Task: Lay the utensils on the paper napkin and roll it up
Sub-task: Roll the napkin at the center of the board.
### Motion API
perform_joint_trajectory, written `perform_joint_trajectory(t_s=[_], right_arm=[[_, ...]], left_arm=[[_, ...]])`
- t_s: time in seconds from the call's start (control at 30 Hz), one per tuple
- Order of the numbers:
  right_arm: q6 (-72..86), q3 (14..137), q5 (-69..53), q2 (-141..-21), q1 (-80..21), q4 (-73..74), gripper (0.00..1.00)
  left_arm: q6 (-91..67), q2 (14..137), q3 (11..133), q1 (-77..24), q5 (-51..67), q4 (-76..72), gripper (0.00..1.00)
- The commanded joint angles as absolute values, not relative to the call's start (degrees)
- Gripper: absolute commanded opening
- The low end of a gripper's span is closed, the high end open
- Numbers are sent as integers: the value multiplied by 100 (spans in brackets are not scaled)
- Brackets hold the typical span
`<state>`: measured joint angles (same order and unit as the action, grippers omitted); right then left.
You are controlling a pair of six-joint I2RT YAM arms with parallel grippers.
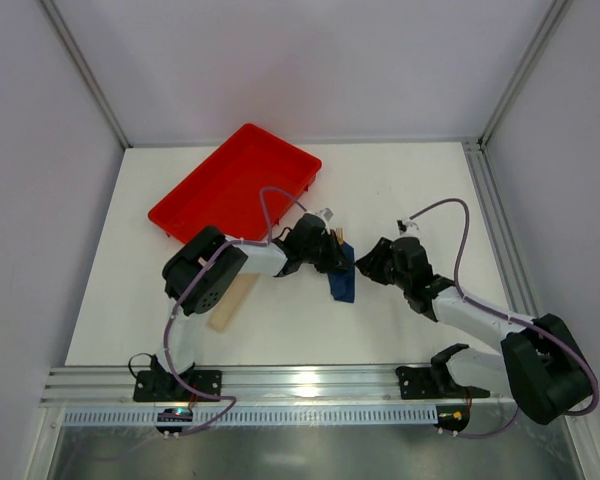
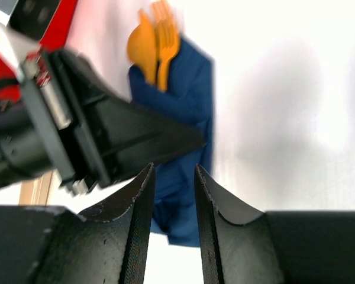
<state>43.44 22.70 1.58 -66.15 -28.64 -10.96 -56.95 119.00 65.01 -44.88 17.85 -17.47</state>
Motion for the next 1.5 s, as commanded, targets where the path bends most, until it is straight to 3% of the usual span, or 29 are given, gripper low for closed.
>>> perform_joint_trajectory(t_s=[0.0, 0.3, 0.47, 0.83, 1.13, 1.27, 1.4, 1.47], right_arm=[[3885, 2583, -324, -6950, -2287, -782, 35], [3893, 3199, -756, -8261, -1986, -1362, 33], [4104, 3410, -861, -8885, -1995, -1529, 26], [4473, 3147, -958, -9167, -1995, -2092, 14], [4562, 3015, -1064, -9150, -2004, -2277, 13], [4219, 3067, -774, -8599, -1960, -1594, 23], [3736, 3181, -659, -7920, -1934, -775, 42], [3586, 3103, -685, -7639, -1934, -555, 45]], left_arm=[[-5414, 12015, 6407, -4491, 1828, -1573, 7], [-5239, 12041, 6477, -4553, 2048, -1740, 6], [-5142, 12076, 6504, -4623, 2197, -1986, 5], [-4948, 12111, 6478, -4720, 2575, -2548, 5], [-4922, 12112, 6513, -4755, 2435, -2365, 5], [-5114, 12094, 6478, -4667, 2127, -2101, 8], [-5238, 12032, 6434, -4553, 1873, -1908, 12], [-5265, 11989, 6442, -4544, 1811, -1750, 14]])
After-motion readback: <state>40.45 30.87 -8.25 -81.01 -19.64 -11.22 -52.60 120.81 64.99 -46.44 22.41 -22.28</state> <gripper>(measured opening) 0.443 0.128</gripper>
